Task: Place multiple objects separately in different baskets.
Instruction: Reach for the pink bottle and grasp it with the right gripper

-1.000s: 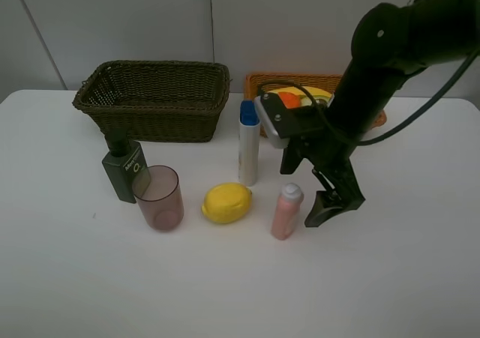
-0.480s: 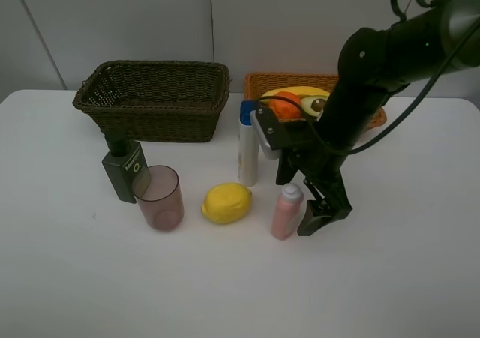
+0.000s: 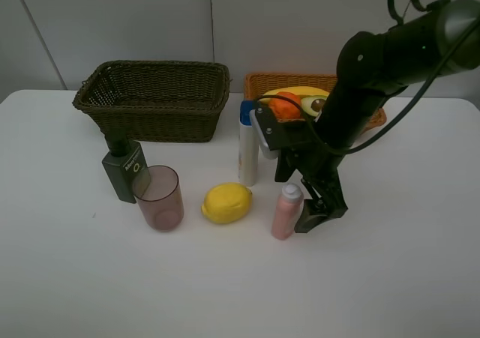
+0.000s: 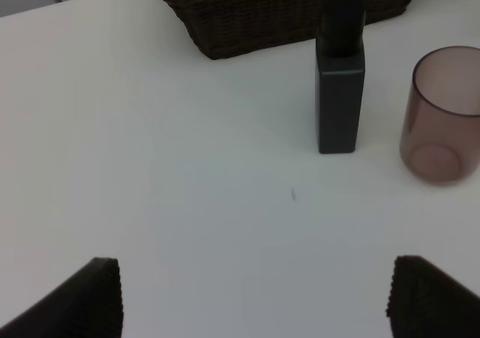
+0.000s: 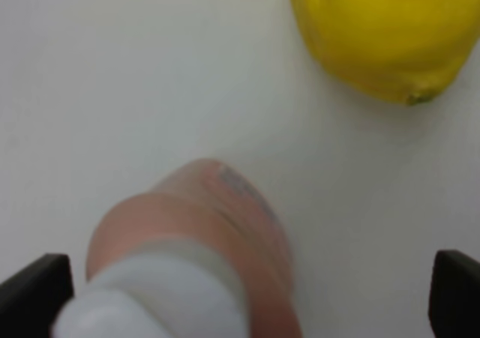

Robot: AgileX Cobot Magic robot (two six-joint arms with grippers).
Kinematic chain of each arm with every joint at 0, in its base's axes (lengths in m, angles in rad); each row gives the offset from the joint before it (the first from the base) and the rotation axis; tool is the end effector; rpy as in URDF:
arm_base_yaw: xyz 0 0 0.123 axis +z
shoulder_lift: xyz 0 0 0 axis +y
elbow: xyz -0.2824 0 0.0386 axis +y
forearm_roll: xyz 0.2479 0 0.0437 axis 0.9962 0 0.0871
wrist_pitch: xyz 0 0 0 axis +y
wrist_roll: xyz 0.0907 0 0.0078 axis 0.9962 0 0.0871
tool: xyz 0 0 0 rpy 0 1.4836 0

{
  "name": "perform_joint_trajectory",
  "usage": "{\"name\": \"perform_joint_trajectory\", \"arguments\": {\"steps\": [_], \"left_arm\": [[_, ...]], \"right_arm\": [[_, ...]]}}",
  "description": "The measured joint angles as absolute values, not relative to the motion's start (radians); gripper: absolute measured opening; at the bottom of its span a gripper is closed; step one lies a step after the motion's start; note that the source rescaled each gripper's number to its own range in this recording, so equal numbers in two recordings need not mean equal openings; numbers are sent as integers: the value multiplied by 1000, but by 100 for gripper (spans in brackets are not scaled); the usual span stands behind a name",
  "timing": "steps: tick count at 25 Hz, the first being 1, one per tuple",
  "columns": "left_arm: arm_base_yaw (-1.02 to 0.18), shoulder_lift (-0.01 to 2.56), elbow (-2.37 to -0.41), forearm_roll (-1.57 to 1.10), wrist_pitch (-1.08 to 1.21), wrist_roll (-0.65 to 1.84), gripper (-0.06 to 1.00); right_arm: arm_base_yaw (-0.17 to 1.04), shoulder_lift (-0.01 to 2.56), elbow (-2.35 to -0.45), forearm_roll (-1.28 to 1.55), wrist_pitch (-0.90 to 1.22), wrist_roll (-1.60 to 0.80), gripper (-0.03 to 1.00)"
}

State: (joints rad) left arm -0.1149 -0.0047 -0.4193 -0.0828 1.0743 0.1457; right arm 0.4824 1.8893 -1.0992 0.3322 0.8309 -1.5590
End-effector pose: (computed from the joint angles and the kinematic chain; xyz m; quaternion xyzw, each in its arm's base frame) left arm 0.0014 -0.0068 0.2536 0.1140 0.8675 -0.0340 0.4830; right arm 0.2877 0.1754 0.1456 -0.7835 0.6086 0.0972 0.0793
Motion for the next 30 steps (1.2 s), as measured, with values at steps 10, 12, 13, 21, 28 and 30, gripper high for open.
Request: {"name": "perform_joint_trajectory", "arguments": {"steps": [10,12,13,21,28,30], "left_arm": [[-115,-5,-419,-83,1074,146,95],[-115,-5,-419,-83,1074,146,95],[-115,-5,-419,-83,1074,146,95],[-115,-5,-419,-83,1074,146,95],[-115,-5,-419,-83,1074,146,95],[-115,-5,-419,-83,1074,146,95]], "right_arm": [[482,1889,-1099,329,831,-1556,100],[482,1889,-1099,329,831,-1556,100],[482,1889,-1099,329,831,-1556,100],[482,1889,-1099,329,831,-1553,100],[482,1889,-1099,328,831,-1533,97],[482,1889,-1099,328,831,-1532,85]]}}
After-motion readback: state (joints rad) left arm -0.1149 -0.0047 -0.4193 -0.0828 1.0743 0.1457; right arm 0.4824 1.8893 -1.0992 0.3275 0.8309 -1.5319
